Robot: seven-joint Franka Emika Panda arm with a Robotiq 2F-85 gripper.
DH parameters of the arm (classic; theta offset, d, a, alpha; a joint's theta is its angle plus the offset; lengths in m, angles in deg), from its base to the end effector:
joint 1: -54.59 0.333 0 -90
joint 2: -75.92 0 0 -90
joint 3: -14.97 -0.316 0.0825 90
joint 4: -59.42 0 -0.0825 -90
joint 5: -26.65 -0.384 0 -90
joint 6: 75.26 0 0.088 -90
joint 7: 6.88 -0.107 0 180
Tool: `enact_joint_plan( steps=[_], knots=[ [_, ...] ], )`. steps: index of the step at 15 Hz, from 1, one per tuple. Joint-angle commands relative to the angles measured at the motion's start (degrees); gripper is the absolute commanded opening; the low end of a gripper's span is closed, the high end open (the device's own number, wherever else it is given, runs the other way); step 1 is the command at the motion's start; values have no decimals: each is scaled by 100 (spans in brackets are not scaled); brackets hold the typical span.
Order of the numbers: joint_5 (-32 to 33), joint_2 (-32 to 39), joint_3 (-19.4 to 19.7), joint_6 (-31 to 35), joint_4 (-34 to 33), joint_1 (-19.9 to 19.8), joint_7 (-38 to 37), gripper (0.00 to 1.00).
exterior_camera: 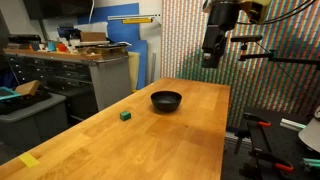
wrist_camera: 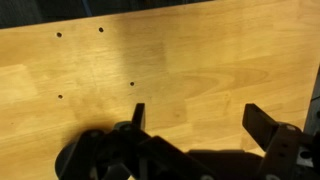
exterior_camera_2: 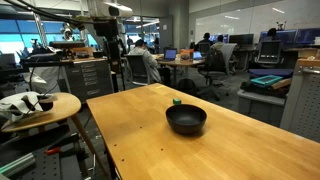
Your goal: Put the green block in the bowl
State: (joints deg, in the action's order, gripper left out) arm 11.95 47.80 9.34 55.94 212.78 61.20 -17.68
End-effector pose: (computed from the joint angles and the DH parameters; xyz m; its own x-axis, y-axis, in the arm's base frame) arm 0.3747 0.0857 0.3986 0.9872 -0.1479 0.0599 -0.1354 -0.9750 -0.1764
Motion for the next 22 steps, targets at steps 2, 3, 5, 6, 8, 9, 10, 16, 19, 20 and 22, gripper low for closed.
enact_joint_plan(
  steps=[2, 3, 5, 6, 8, 9, 10, 16, 19, 20, 22],
  knots=[
    [0, -1, -5, -13, -23, -8, 3, 100],
    [0, -4, -5, -13, -30, -9, 3, 100],
    [0, -5, -5, -13, -33, -9, 3, 100],
    [0, -5, -5, -13, -33, -9, 3, 100],
    [0, -5, -5, -13, -33, -9, 3, 100],
    [0, -4, -5, -13, -33, -9, 3, 100],
    [0, -5, -5, -13, -33, -9, 3, 100],
    [54, 219, -388, 368, 59, 108, -225, 100],
    [100, 668, -591, 696, -87, 153, -312, 100],
    [129, 867, -657, 837, -158, 150, -373, 100],
    [241, 1260, -758, 1088, -300, 117, -492, 100]
  ],
)
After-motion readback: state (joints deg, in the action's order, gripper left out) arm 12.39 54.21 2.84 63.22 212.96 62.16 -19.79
